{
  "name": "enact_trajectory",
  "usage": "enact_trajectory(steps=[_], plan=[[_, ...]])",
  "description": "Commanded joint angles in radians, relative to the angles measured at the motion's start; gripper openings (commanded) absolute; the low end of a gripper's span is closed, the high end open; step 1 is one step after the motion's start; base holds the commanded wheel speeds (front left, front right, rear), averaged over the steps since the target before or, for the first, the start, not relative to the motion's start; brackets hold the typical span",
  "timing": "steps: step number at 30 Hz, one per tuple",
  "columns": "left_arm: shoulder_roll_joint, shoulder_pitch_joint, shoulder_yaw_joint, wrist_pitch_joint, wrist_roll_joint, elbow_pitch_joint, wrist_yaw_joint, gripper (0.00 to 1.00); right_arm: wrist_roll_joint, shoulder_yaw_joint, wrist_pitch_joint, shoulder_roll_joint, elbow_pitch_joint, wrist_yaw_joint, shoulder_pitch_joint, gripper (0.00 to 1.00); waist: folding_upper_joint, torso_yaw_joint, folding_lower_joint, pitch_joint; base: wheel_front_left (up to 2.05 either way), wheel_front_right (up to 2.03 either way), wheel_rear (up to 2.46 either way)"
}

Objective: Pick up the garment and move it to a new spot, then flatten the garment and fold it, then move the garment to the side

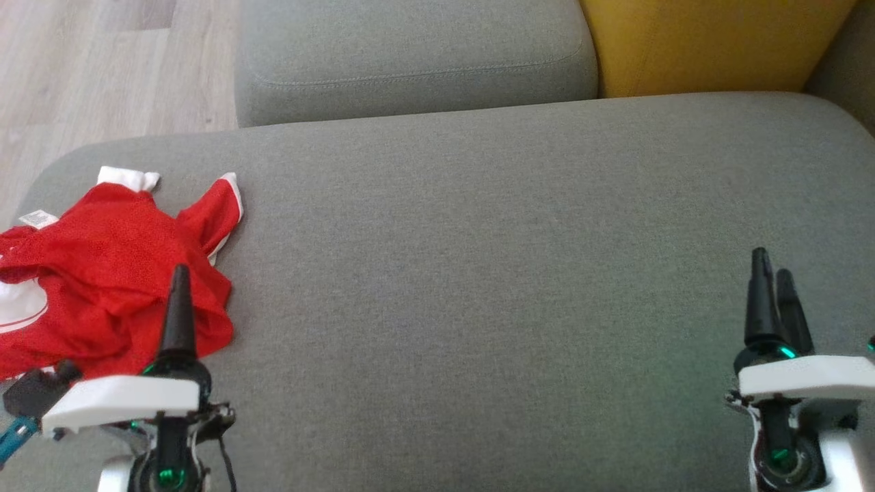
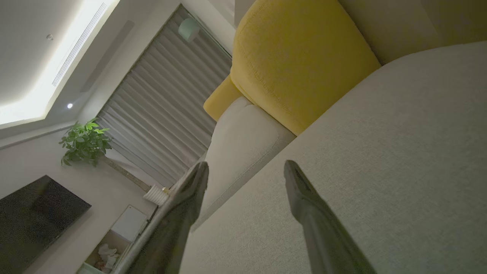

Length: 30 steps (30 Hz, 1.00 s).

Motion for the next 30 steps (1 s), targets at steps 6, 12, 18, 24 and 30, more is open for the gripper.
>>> enact_trajectory(steps=[6, 12, 18, 24, 30], plan=[[0.014, -0.057, -0.045, -0.027, 0.161, -0.071, 0.01, 1.0, -0.153, 0.05, -0.032, -0.02, -0.053, 0.0, -0.062, 1.0, 0.0, 0.0, 0.0, -0.002, 0.0, 0.0, 0.0], [0.014, -0.055, -0.091, -0.042, 0.274, -0.077, 0.019, 1.0, -0.246, 0.072, -0.046, -0.019, -0.047, 0.0, -0.06, 1.0, 0.0, -0.004, 0.0, -0.003, 0.0, 0.0, 0.0], [0.016, -0.055, -0.134, -0.059, 0.416, -0.077, 0.042, 1.0, -0.341, 0.092, -0.064, -0.013, -0.04, -0.001, -0.057, 1.0, 0.0, -0.007, 0.0, -0.003, 0.0, 0.0, 0.0], [0.029, -0.053, -0.177, -0.077, 0.539, -0.077, 0.071, 1.0, -0.446, 0.097, -0.082, -0.009, -0.028, -0.001, -0.056, 1.0, 0.0, -0.006, 0.0, -0.005, 0.0, 0.0, 0.0], [0.069, -0.061, -0.245, -0.097, 0.663, -0.068, 0.132, 1.0, -0.54, 0.1, -0.102, -0.007, -0.004, -0.001, -0.054, 1.0, 0.0, -0.004, 0.0, -0.01, 0.0, 0.0, 0.0]])
